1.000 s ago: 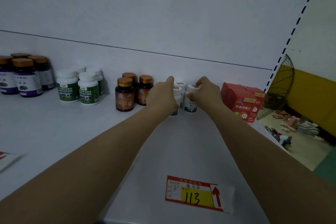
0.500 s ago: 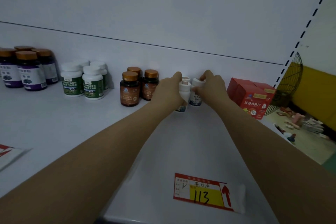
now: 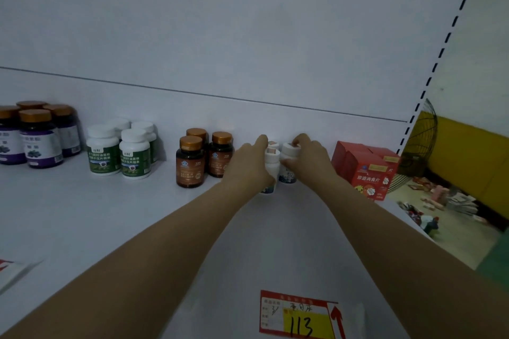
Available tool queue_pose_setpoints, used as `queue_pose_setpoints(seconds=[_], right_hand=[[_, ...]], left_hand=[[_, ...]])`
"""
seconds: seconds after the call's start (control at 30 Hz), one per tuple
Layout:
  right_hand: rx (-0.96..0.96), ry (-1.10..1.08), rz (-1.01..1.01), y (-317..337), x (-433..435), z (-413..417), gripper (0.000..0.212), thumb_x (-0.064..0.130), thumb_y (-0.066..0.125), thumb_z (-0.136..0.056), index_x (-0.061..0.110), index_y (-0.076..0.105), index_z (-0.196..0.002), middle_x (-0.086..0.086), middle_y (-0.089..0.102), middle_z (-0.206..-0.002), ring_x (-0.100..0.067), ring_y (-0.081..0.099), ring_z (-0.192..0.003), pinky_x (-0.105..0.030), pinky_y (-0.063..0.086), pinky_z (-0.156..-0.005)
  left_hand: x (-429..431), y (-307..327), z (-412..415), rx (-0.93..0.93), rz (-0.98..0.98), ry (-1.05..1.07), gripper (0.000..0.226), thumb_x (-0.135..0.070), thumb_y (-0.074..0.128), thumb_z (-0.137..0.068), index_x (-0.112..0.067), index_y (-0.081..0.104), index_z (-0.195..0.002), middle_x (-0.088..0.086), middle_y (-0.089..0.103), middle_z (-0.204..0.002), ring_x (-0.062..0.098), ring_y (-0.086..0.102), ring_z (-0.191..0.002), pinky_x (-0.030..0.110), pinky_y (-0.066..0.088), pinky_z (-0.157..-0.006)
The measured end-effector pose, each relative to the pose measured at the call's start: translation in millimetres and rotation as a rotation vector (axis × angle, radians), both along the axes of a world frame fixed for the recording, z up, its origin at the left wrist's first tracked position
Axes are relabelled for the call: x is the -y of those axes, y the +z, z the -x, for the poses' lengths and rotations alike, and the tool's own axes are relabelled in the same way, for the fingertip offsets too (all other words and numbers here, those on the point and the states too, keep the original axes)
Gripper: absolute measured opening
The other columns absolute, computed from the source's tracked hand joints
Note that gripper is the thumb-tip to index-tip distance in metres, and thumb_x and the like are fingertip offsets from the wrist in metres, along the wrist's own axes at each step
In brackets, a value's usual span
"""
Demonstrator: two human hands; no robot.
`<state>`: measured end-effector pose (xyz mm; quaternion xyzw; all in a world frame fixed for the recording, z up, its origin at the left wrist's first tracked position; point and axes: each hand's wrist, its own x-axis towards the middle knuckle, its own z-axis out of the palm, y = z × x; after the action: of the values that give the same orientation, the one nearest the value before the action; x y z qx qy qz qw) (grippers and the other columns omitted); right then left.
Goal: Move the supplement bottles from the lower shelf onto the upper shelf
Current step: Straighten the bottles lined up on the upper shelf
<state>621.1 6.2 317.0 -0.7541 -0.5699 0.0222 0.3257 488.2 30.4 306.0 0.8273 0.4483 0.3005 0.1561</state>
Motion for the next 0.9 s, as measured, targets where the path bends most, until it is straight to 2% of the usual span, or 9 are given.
queue_pose_setpoints(seconds=[0.07, 0.13, 0.33, 0.37, 0.5, 0.57, 0.7, 0.8, 0.9], right_hand=[[-0.002, 0.01, 0.019, 2.8, 6.8, 1.9, 0.056, 0.021, 0.06, -0.087, 0.016, 0.038, -0.139, -0.019, 0.048, -0.127, -0.035, 0.053, -0.112, -0.036, 0.045, -0.09], [0.023, 0.006, 0.047, 6.1, 15.6, 4.1, 0.06, 0.018, 0.058, -0.089, 0.018, 0.033, -0.143, -0.02, 0.043, -0.129, -0.035, 0.05, -0.114, -0.034, 0.042, -0.09], [0.177, -0.021, 0.096, 17.0, 49.1, 12.5, 0.046, 0.022, 0.054, -0.09, 0.01, 0.041, -0.132, -0.016, 0.048, -0.122, -0.033, 0.053, -0.113, -0.033, 0.043, -0.079], [0.184, -0.032, 0.104, 19.2, 56.0, 14.5, 0.045, 0.022, 0.055, -0.09, 0.009, 0.042, -0.132, -0.016, 0.049, -0.122, -0.032, 0.053, -0.113, -0.034, 0.045, -0.081], [0.223, -0.057, 0.165, 23.0, 83.6, 21.0, 0.045, 0.019, 0.056, -0.091, 0.007, 0.044, -0.132, -0.017, 0.053, -0.128, -0.03, 0.055, -0.111, -0.035, 0.048, -0.088], [0.251, -0.059, 0.212, 22.1, 95.7, 24.5, 0.044, 0.018, 0.056, -0.091, 0.007, 0.046, -0.132, -0.016, 0.053, -0.13, -0.03, 0.055, -0.112, -0.034, 0.047, -0.088], [0.295, -0.069, 0.288, 18.0, 117.6, 35.2, 0.045, 0.021, 0.054, -0.092, 0.01, 0.047, -0.135, -0.013, 0.053, -0.134, -0.028, 0.054, -0.117, -0.032, 0.046, -0.091], [0.315, -0.048, 0.328, 12.6, 133.6, 46.4, 0.047, 0.023, 0.054, -0.093, 0.011, 0.046, -0.137, -0.012, 0.052, -0.137, -0.026, 0.053, -0.121, -0.031, 0.045, -0.094], [0.331, -0.024, 0.336, 10.6, 149.7, 57.7, 0.046, 0.024, 0.054, -0.093, 0.012, 0.047, -0.137, -0.01, 0.052, -0.138, -0.025, 0.051, -0.123, -0.03, 0.043, -0.096]], left_hand=[[0.6, 1.8, -0.9, -0.008, 0.008, 0.011, 0.055, -0.019, 0.074, -0.072, -0.014, 0.04, -0.116, 0.014, 0.055, -0.109, 0.03, 0.056, -0.1, 0.039, 0.05, -0.075], [2.6, 3.8, -1.4, -0.025, 0.008, 0.024, 0.055, -0.019, 0.073, -0.073, -0.012, 0.04, -0.116, 0.015, 0.054, -0.112, 0.032, 0.056, -0.102, 0.037, 0.047, -0.073], [14.9, 13.4, 7.0, -0.052, 0.097, 0.071, 0.074, -0.022, 0.08, -0.068, -0.009, 0.035, -0.126, 0.015, 0.048, -0.123, 0.032, 0.054, -0.112, 0.037, 0.049, -0.078], [17.5, 14.6, 9.6, -0.063, 0.11, 0.08, 0.074, -0.022, 0.08, -0.069, -0.009, 0.035, -0.126, 0.015, 0.048, -0.125, 0.031, 0.054, -0.113, 0.035, 0.048, -0.079], [32.4, 14.4, 23.8, -0.138, 0.144, 0.077, 0.063, -0.021, 0.076, -0.076, -0.005, 0.04, -0.125, 0.016, 0.05, -0.126, 0.029, 0.055, -0.112, 0.033, 0.049, -0.083], [40.3, 12.7, 32.2, -0.192, 0.137, 0.058, 0.053, -0.018, 0.071, -0.081, -0.004, 0.044, -0.124, 0.015, 0.053, -0.125, 0.028, 0.057, -0.108, 0.028, 0.047, -0.077], [54.5, 8.8, 51.8, -0.274, 0.153, 0.021, 0.03, -0.017, 0.062, -0.088, -0.003, 0.054, -0.114, 0.012, 0.058, -0.107, 0.021, 0.053, -0.086, 0.021, 0.042, -0.06], [68.3, 4.3, 66.9, -0.291, 0.176, 0.025, 0.024, -0.017, 0.06, -0.089, -0.005, 0.055, -0.109, 0.007, 0.051, -0.098, 0.02, 0.05, -0.086, 0.025, 0.042, -0.07], [88.4, 5.5, 81.4, -0.296, 0.15, 0.021, 0.032, -0.017, 0.06, -0.089, -0.002, 0.056, -0.117, 0.006, 0.048, -0.098, 0.018, 0.048, -0.088, 0.026, 0.04, -0.072]])
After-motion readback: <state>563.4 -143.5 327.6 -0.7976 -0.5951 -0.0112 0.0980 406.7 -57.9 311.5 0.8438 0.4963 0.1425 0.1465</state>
